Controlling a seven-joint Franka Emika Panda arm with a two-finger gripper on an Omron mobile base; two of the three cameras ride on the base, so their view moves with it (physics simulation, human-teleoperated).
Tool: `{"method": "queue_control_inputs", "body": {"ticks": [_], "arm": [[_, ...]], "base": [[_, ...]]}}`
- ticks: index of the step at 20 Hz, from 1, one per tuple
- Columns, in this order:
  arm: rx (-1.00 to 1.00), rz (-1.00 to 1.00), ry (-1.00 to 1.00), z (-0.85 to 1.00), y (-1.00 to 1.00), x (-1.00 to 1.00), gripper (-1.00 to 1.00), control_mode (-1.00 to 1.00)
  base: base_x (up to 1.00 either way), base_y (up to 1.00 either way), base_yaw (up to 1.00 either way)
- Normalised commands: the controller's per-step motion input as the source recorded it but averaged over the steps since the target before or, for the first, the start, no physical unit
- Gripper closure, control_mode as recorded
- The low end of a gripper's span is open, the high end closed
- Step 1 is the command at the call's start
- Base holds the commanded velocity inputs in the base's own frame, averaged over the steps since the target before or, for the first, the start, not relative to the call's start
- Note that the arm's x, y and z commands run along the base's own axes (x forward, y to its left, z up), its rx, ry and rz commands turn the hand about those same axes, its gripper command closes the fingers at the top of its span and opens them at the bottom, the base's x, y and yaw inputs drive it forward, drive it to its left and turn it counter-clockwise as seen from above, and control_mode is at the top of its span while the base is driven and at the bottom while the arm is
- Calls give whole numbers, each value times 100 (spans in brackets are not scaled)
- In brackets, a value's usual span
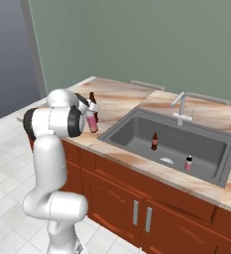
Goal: Place the large bottle from the dining counter next to the other large bottle outside the sink, and place the small bottle from the dining counter next to the other small bottle inside the sink.
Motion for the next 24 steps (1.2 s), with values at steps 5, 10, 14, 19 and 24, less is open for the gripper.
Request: {"method": "queue_control_inputs", "body": {"ticks": [5,10,14,19,24], "arm": [[0,-5,-1,-1,-3,-6,100,-100],[0,-6,-3,0,-7,-12,100,-100],[0,-5,-2,0,-7,-10,100,-100],[0,-4,-4,-3,-1,-20,100,-100],[0,-3,-5,-6,0,-23,100,-100]], "base": [[0,0,0],[0,0,0],[0,0,0],[0,0,0],[0,0,0]]}}
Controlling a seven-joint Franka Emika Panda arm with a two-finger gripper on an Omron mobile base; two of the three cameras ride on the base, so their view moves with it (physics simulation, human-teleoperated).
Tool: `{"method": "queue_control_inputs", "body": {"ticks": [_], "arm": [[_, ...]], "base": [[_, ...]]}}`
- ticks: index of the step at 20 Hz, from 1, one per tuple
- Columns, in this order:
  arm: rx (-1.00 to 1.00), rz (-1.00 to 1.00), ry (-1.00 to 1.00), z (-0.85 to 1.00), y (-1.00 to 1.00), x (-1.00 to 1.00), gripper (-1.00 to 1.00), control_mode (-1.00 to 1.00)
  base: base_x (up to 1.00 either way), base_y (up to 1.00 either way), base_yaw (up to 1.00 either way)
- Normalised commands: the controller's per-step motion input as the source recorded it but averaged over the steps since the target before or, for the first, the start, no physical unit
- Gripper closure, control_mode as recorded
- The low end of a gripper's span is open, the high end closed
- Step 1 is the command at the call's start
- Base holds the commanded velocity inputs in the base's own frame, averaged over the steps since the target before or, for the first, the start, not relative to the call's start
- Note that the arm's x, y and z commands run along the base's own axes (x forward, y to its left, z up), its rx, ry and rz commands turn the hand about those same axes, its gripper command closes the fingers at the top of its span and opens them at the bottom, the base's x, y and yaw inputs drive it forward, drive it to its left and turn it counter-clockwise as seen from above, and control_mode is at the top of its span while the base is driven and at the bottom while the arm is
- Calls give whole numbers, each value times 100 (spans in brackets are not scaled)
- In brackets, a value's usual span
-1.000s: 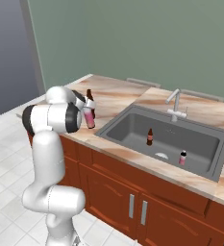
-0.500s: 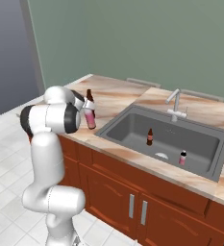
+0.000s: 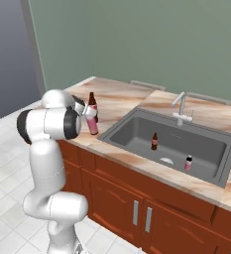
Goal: Place the large bottle from the dining counter next to the other large bottle outside the sink, and place the small bottle from the dining counter next to the other small bottle inside the sink.
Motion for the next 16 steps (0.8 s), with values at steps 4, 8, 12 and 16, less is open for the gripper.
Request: {"method": "queue_control_inputs", "body": {"ticks": [4,8,12,16], "arm": [[0,-3,-5,-11,0,-24,100,-100],[0,-3,-4,-16,0,-18,-100,-100],[0,-3,-7,-13,0,-26,-100,-100],[0,-4,-5,-11,-1,-14,-100,-100]], "base": [[0,0,0],[0,0,0],[0,0,0],[0,0,0]]}}
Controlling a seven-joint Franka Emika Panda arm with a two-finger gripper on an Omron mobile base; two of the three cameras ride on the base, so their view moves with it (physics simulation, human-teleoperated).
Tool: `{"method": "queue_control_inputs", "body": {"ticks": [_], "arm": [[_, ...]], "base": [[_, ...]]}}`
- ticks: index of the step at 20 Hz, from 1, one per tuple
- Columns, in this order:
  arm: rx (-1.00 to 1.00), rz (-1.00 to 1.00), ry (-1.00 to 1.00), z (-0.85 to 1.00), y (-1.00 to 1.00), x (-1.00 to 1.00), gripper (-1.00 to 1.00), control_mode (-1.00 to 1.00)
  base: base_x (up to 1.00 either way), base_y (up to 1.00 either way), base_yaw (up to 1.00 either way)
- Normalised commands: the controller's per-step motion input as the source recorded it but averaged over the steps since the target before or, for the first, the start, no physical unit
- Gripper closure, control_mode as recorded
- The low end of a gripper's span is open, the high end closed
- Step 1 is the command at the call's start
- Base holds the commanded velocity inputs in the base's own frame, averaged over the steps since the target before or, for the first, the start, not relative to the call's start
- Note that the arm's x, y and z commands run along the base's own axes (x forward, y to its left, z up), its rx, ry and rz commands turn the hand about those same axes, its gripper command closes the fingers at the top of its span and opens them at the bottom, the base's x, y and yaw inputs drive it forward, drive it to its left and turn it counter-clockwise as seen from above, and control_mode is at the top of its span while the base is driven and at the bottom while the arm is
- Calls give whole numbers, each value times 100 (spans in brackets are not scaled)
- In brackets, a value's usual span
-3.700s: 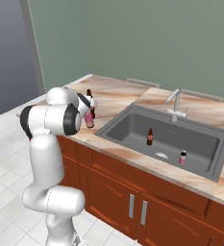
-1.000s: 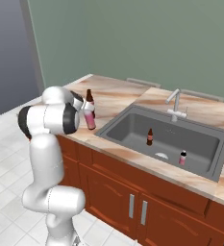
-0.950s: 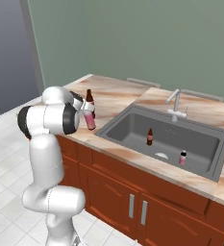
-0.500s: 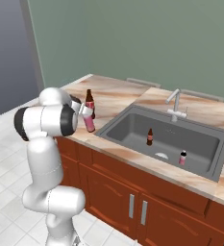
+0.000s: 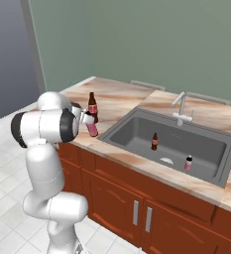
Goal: Place the large bottle from the dining counter next to the other large bottle outside the sink, and place the small bottle from the dining counter next to the other small bottle inside the sink.
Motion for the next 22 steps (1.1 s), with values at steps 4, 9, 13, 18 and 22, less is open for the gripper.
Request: {"method": "queue_control_inputs", "body": {"ticks": [4,9,13,18,22], "arm": [[0,-5,-4,-8,-6,-2,-100,-100],[0,-7,-2,-10,-13,0,-100,-100],[0,-6,0,-13,-4,0,-100,-100],[0,-5,0,-5,0,0,-100,-100],[0,-1,-2,1,2,0,-100,-100]], "base": [[0,0,0],[0,0,0],[0,0,0],[0,0,0],[0,0,0]]}}
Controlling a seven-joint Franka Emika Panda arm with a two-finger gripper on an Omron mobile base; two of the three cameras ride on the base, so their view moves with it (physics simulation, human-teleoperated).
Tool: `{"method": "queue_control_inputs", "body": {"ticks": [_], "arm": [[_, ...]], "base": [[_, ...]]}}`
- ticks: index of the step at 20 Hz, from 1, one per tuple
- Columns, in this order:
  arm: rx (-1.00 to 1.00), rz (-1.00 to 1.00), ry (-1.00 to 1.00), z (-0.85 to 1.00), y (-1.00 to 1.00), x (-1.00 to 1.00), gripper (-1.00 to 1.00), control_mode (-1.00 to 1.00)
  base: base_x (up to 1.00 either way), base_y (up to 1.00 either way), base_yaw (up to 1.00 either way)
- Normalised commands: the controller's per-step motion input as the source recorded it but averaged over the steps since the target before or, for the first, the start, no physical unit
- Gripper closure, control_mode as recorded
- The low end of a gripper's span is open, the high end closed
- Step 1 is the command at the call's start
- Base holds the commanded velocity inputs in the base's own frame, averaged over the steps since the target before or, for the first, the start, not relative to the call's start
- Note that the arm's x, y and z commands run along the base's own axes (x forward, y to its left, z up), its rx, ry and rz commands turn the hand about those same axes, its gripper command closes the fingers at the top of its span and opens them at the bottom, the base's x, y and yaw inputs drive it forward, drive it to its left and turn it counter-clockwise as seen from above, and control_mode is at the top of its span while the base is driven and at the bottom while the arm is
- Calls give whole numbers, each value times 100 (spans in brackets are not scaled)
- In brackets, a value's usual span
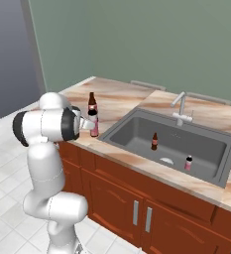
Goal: Place the large bottle from the dining counter next to the other large bottle outside the sink, and place the small bottle from the dining counter next to the other small bottle inside the sink.
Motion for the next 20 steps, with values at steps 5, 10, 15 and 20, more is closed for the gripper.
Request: {"method": "queue_control_inputs", "body": {"ticks": [5,10,15,20], "arm": [[0,0,-9,31,26,-19,-100,-100],[0,0,-11,55,45,-47,-100,-100],[2,0,-2,43,36,-51,-100,-100],[2,0,2,25,23,-30,-100,-100]], "base": [[0,0,0],[0,0,0],[0,0,0],[0,0,0]]}}
